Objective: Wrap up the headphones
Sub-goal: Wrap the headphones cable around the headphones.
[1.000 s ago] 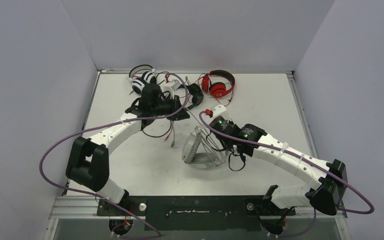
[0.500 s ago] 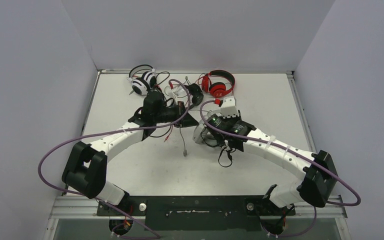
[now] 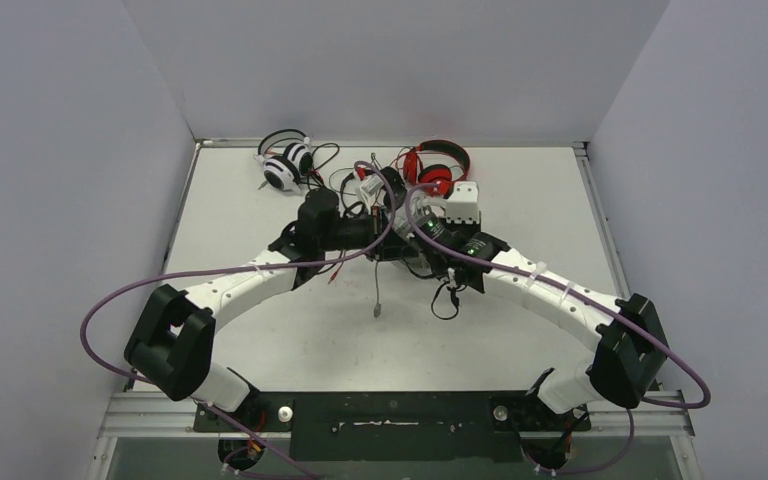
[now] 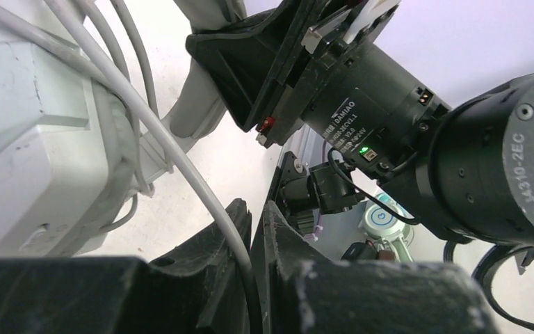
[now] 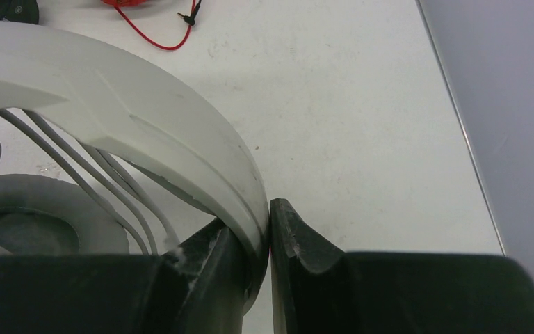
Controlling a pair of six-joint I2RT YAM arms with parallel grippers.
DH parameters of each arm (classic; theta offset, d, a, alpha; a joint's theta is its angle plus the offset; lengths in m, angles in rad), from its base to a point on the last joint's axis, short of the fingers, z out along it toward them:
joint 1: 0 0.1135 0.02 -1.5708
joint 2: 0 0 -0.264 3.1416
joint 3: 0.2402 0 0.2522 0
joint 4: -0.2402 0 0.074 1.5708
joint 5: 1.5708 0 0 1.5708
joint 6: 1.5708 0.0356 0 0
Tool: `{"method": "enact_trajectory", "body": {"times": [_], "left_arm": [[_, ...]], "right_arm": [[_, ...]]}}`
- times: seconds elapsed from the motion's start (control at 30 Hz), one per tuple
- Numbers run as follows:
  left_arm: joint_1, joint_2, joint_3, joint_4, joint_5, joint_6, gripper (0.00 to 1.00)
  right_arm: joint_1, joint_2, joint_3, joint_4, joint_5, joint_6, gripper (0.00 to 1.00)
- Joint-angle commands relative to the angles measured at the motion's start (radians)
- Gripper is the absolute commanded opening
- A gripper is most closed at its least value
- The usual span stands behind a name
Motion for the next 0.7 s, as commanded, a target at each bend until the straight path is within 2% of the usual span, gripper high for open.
{"method": "enact_trajectory", "body": {"times": [0.0, 0.17, 0.3, 0.5, 0.67], "left_arm": [[-0.015, 0.005, 0.023, 0.093, -0.001, -0.042, 0.12], [-0.07, 0.012, 0.004, 0.142, -0.036, -0.042, 0.2], [-0.101, 0.012, -0.025, 0.167, -0.081, -0.048, 0.23], [-0.138, -0.008, -0.075, 0.169, -0.138, -0.049, 0.38], [-0.185, -0.028, -0.076, 0.02, -0.251, 0.051, 0.43]], "right_arm": [[-0.051, -0.045, 0.031, 0.123, -0.06, 0.056, 0.0], [-0.108, -0.066, 0.028, 0.175, -0.19, 0.091, 0.0], [-0.142, -0.06, 0.061, 0.189, -0.274, 0.137, 0.0], [-0.174, -0.065, 0.085, 0.21, -0.332, 0.169, 0.0], [-0.205, -0.075, 0.09, 0.217, -0.389, 0.197, 0.0]]}}
